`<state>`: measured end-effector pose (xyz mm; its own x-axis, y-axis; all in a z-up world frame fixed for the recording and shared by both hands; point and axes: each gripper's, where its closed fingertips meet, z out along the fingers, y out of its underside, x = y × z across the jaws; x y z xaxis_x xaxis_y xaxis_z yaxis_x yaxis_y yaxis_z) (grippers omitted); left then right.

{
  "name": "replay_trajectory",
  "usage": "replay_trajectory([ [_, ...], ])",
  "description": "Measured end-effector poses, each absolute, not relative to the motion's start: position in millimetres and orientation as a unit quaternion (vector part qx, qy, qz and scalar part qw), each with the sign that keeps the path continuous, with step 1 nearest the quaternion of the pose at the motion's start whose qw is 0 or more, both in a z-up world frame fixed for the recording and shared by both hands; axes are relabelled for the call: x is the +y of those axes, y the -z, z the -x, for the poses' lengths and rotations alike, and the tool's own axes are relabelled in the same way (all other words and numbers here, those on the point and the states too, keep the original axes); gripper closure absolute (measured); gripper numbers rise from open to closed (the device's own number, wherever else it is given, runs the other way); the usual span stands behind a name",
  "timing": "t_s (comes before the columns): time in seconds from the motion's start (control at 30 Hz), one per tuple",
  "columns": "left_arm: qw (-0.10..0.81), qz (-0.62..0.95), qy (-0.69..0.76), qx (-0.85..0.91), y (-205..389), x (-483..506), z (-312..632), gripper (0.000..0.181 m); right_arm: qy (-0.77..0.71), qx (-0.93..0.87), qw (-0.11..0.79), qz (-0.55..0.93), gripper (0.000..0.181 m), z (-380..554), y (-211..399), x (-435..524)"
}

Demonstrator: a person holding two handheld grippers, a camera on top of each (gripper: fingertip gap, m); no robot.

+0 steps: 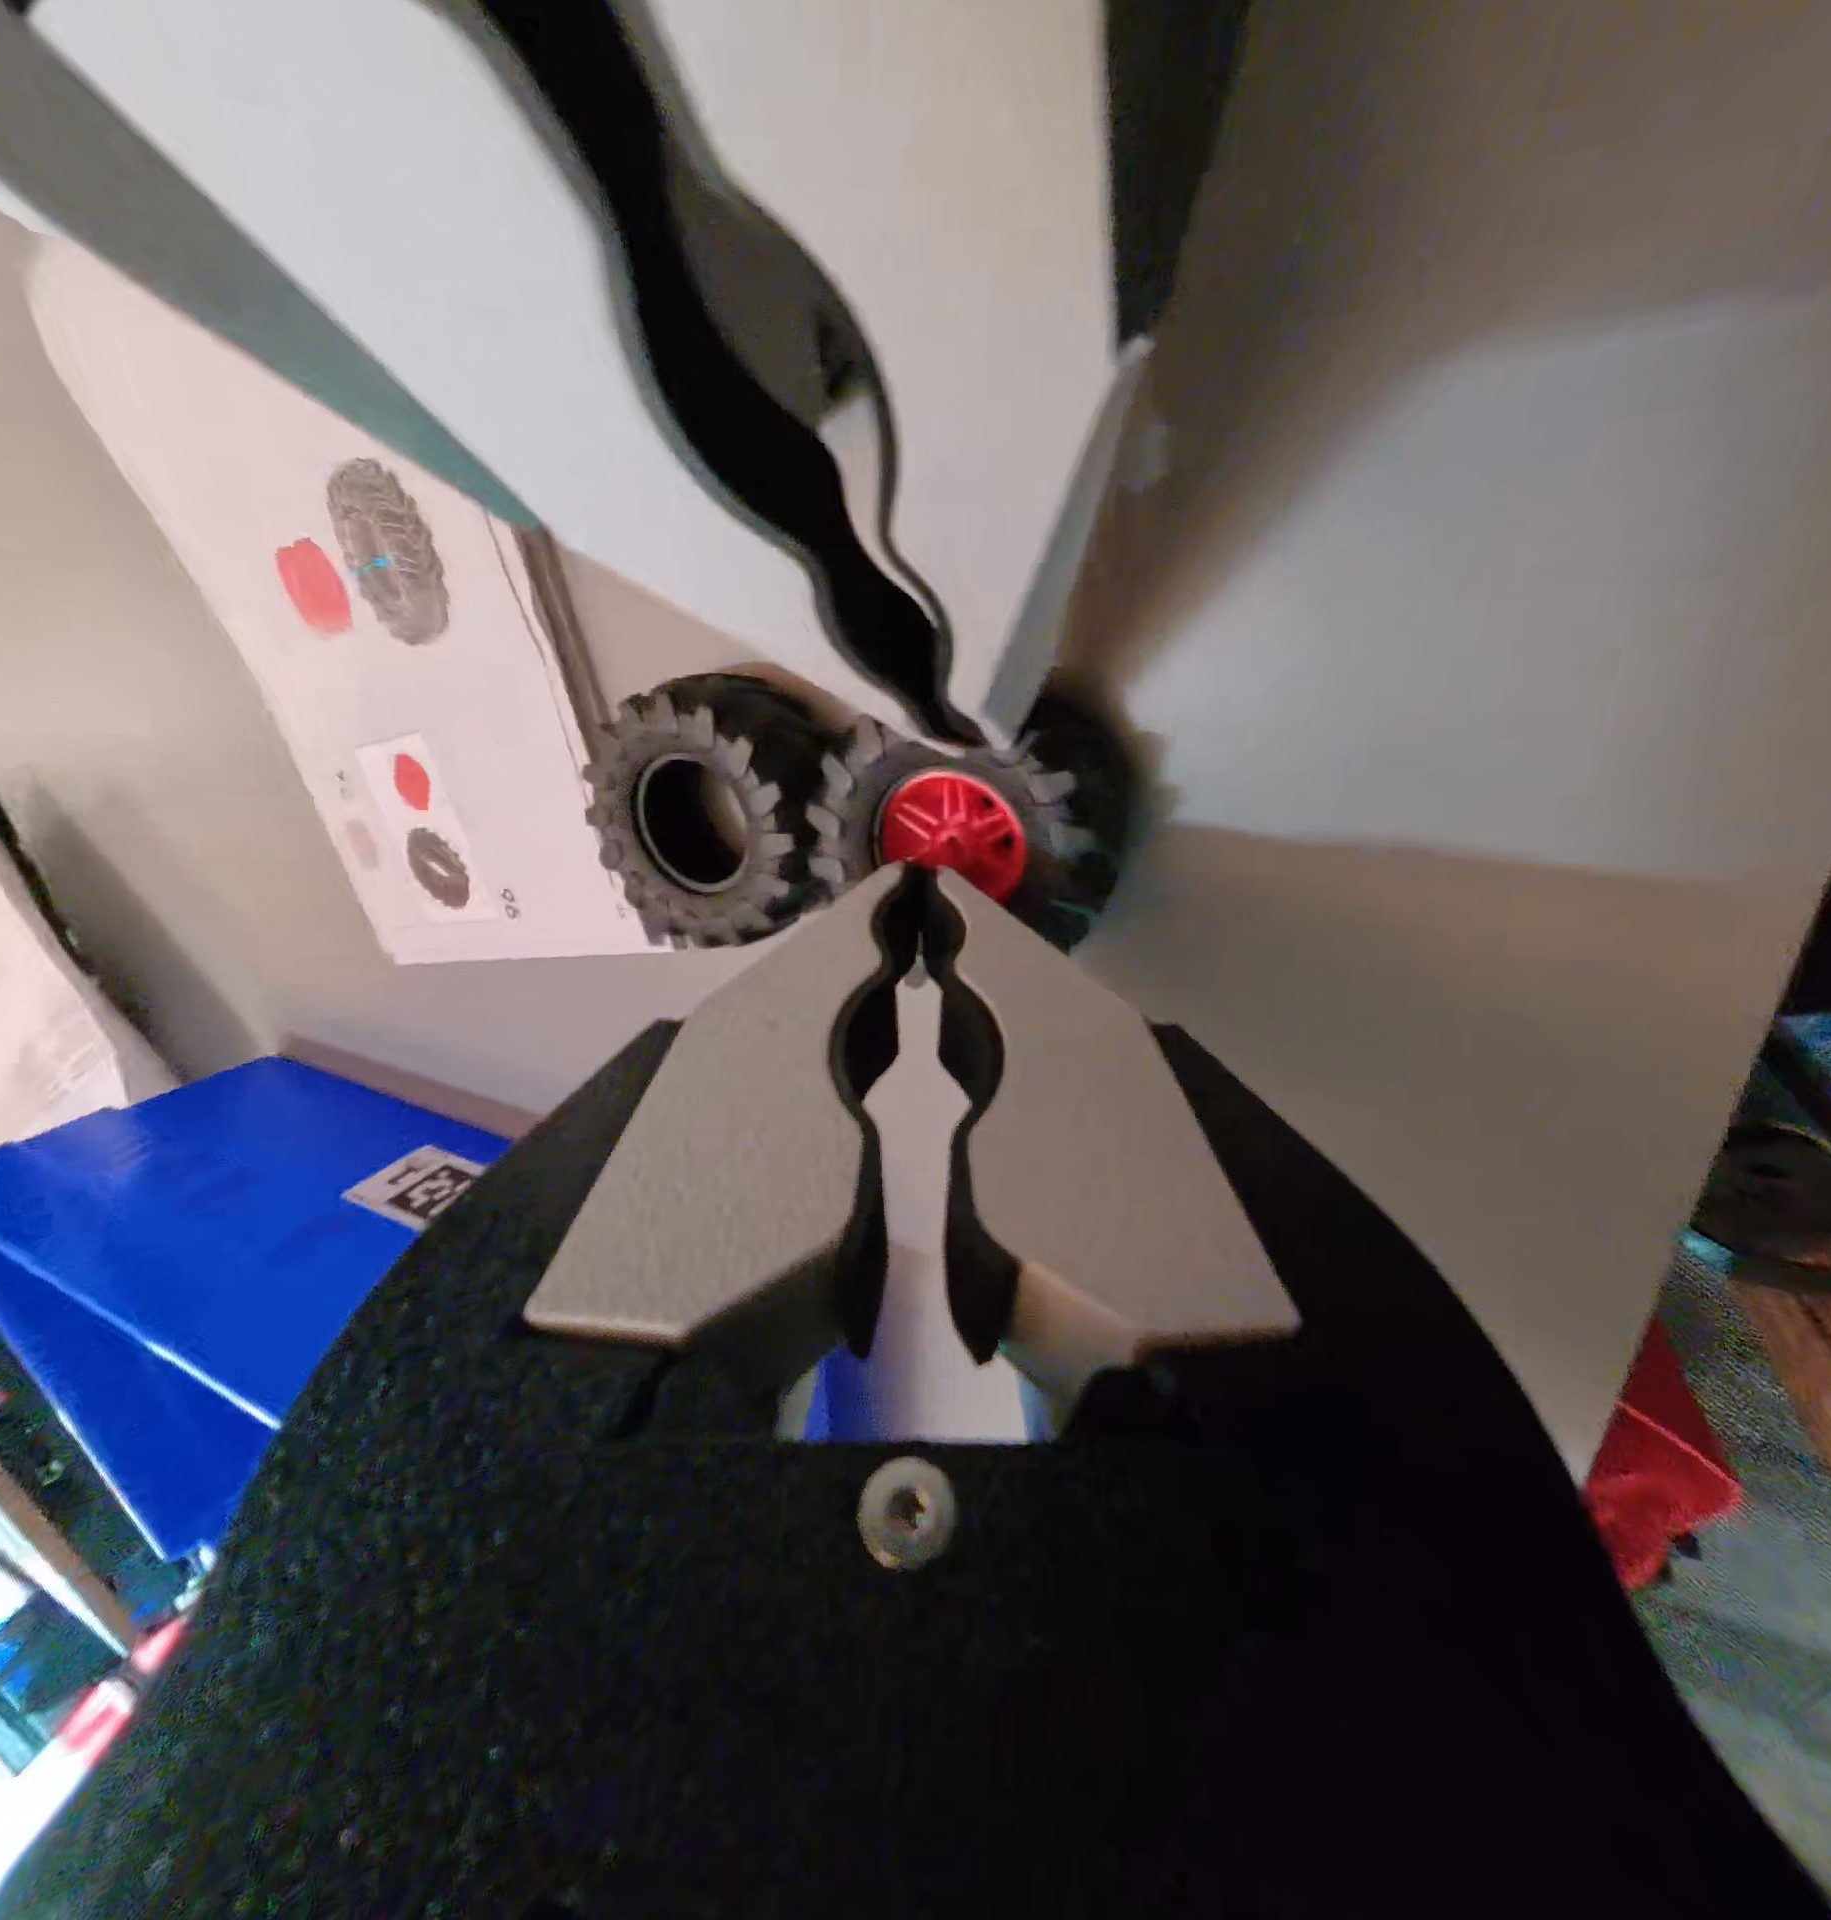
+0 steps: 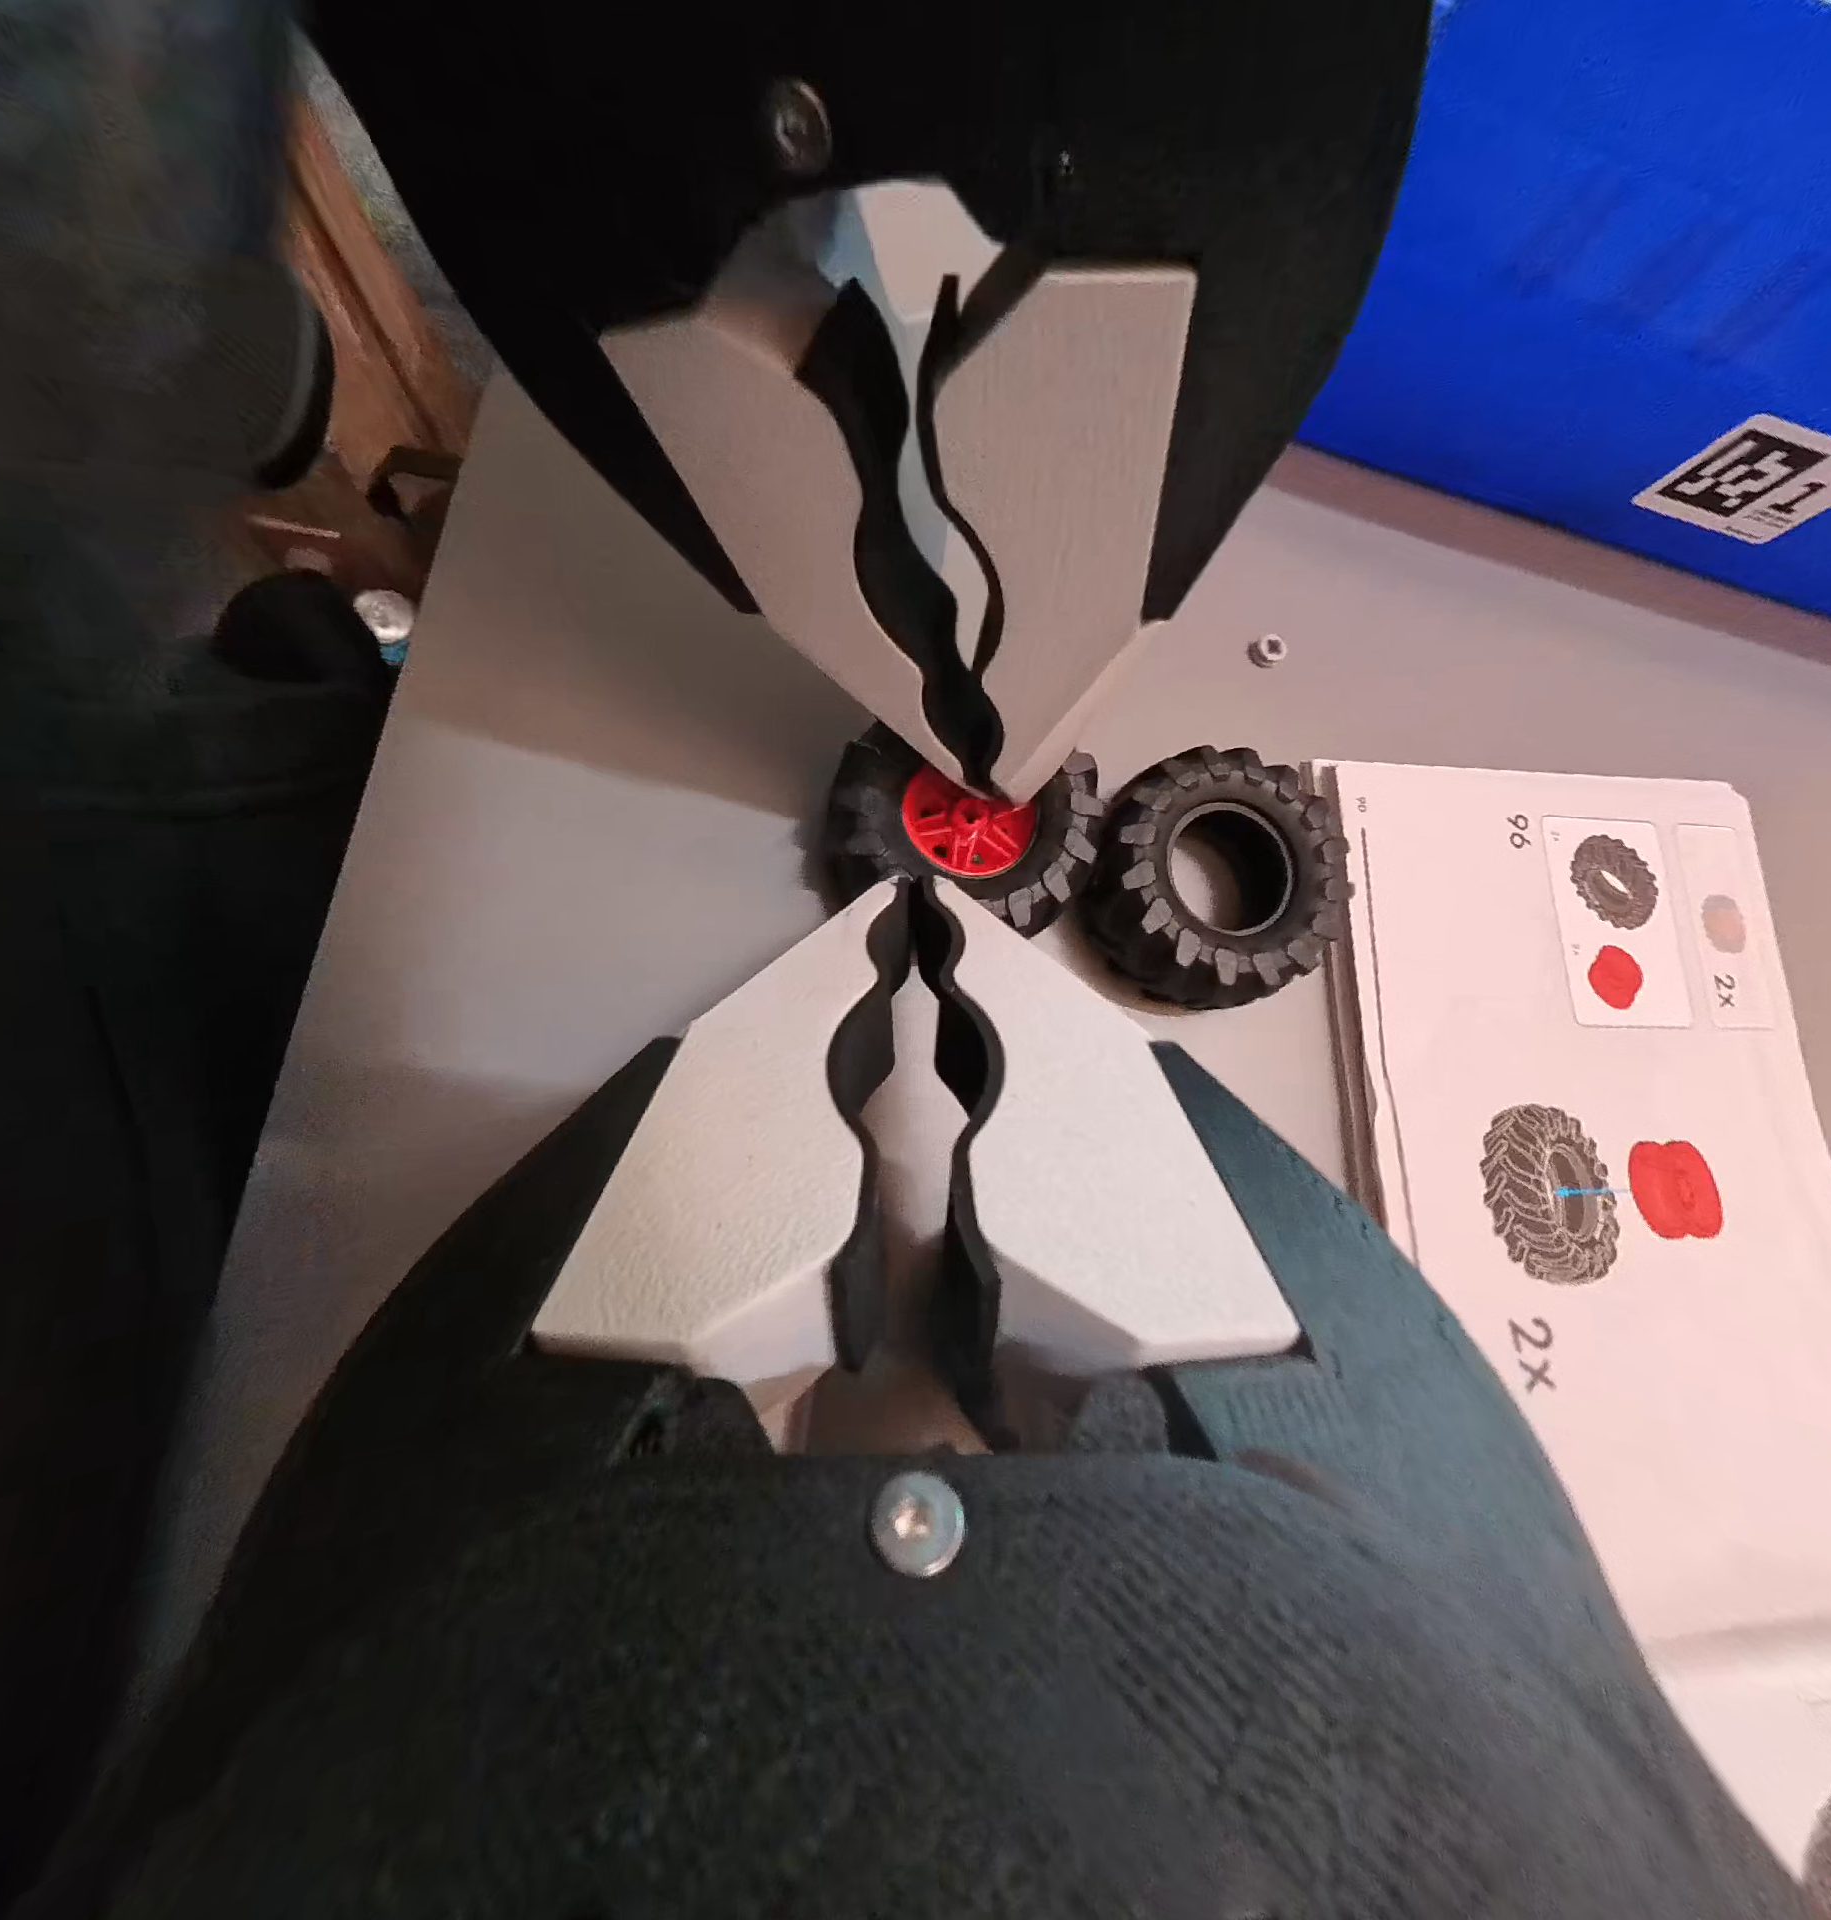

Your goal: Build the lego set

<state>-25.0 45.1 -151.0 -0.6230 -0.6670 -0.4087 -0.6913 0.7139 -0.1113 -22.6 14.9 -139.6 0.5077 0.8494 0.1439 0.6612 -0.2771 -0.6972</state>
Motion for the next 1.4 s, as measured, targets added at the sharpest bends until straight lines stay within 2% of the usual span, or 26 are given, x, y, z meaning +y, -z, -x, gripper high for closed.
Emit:
replay_trajectory([
  [0.13,0.224,0.377,0.013,0.898,148.2,44.1,24.0,0.181,-0.122,-0.473,0.376,0.788,0.181,22.7,139.9,14.9],
  [0.23,0.271,0.389,0.048,0.879,131.2,55.7,19.6,0.181,-0.125,-0.460,0.393,0.786,0.181,22.1,139.6,14.5],
  [0.83,0.197,0.248,-0.017,0.948,148.3,57.8,23.8,0.181,-0.094,-0.483,0.399,0.774,0.181,26.7,140.8,15.8],
  [1.0,0.219,0.248,-0.030,0.943,150.2,57.7,23.4,0.181,-0.098,-0.478,0.411,0.770,0.181,27.3,140.7,16.3],
  [1.4,0.139,0.277,0.007,0.951,154.8,55.3,20.9,0.181,-0.108,-0.466,0.433,0.764,0.181,27.7,140.1,17.5],
])
